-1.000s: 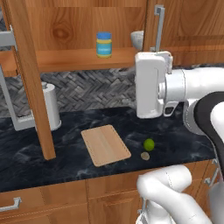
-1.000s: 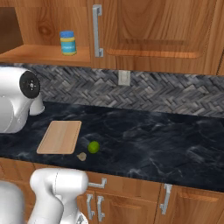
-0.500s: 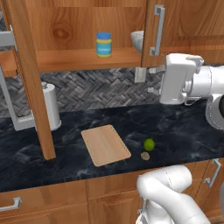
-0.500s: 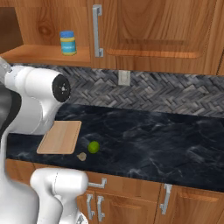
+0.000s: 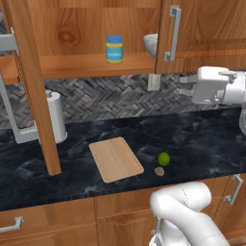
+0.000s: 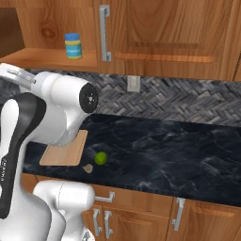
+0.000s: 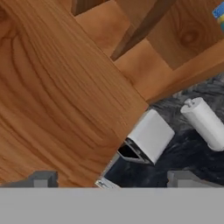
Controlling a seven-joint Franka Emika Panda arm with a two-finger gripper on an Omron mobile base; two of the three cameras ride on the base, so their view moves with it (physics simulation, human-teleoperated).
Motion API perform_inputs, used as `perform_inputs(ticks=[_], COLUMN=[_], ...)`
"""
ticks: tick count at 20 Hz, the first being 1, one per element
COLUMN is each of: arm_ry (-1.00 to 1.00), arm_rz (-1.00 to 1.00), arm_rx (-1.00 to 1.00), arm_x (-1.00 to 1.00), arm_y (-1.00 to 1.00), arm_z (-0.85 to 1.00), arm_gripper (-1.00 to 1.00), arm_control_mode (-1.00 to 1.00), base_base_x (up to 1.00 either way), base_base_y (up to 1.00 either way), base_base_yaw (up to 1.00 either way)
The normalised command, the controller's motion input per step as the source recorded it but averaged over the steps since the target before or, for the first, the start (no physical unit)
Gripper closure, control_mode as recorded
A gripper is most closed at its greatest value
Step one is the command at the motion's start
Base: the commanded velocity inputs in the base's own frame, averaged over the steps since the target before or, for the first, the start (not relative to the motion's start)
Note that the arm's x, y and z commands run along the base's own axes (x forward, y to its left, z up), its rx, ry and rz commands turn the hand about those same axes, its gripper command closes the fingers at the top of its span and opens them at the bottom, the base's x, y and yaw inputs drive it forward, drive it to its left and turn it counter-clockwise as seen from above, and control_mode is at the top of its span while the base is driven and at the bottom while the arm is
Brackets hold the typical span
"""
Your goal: Open the cabinet. Place the bowl and condiment on the counter. Then place the lime and garlic on the cutting board.
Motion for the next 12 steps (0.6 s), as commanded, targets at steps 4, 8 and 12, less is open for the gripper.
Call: perform_inputs(ticks=[4, 8, 12], arm_ry=[-0.07, -0.01, -0.01], arm_rz=[-0.19, -0.33, -0.39], arm_rx=[-0.19, -0.16, -0.11], arm_x=[0.0, 0.0, 0.0], arm_y=[-0.46, -0.42, -0.36], arm_z=[0.01, 0.04, 0.05], arm_gripper=[-1.0, -1.0, -1.0], arm_control_mode=[-1.0, -1.0, -1.0], base_base_x=[0.0, 0.0, 0.0], base_base_y=[0.0, 0.0, 0.0], base_base_yaw=[0.0, 0.0, 0.0])
